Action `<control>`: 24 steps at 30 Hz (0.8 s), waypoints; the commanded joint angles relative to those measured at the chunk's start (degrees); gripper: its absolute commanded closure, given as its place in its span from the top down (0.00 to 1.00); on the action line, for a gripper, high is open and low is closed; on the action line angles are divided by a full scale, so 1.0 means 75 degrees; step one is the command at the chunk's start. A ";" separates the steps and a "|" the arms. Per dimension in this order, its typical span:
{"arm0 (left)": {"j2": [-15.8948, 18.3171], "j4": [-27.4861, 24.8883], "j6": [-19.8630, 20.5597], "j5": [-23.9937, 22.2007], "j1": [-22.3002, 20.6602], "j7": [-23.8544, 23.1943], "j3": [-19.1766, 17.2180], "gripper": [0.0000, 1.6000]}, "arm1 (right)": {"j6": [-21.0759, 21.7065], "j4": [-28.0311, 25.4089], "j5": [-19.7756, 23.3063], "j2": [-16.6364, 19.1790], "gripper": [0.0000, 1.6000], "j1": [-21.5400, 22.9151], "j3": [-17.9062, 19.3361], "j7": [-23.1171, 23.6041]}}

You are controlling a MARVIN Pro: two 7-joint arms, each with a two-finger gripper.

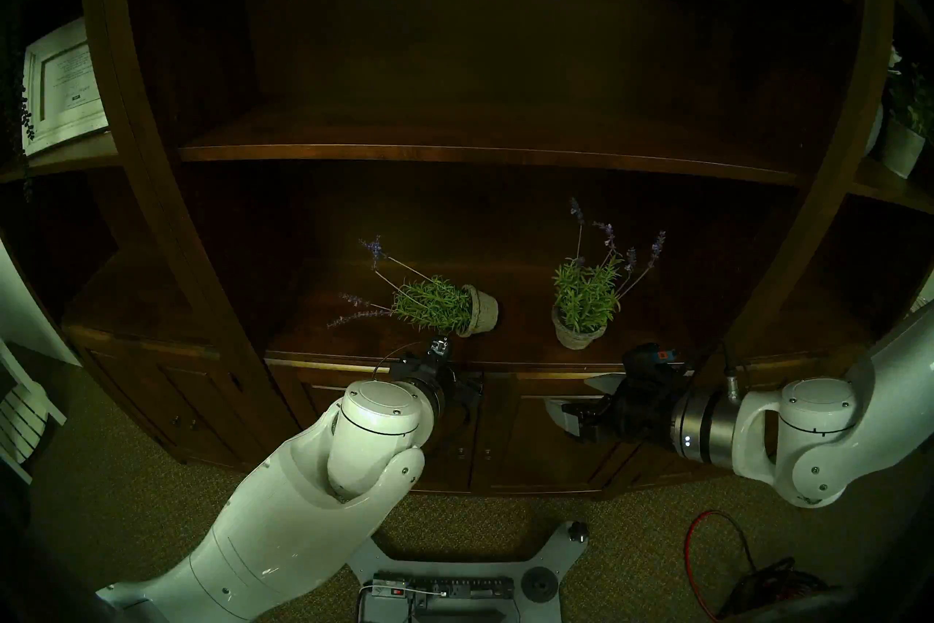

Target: Place the fake decorative plant upright

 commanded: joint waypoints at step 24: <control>-0.0077 -0.0264 -0.0053 0.0042 -0.0168 -0.0008 -0.0054 1.00 | -0.1705 0.0003 -0.1578 -0.0651 1.00 0.1199 -0.2335 0.2473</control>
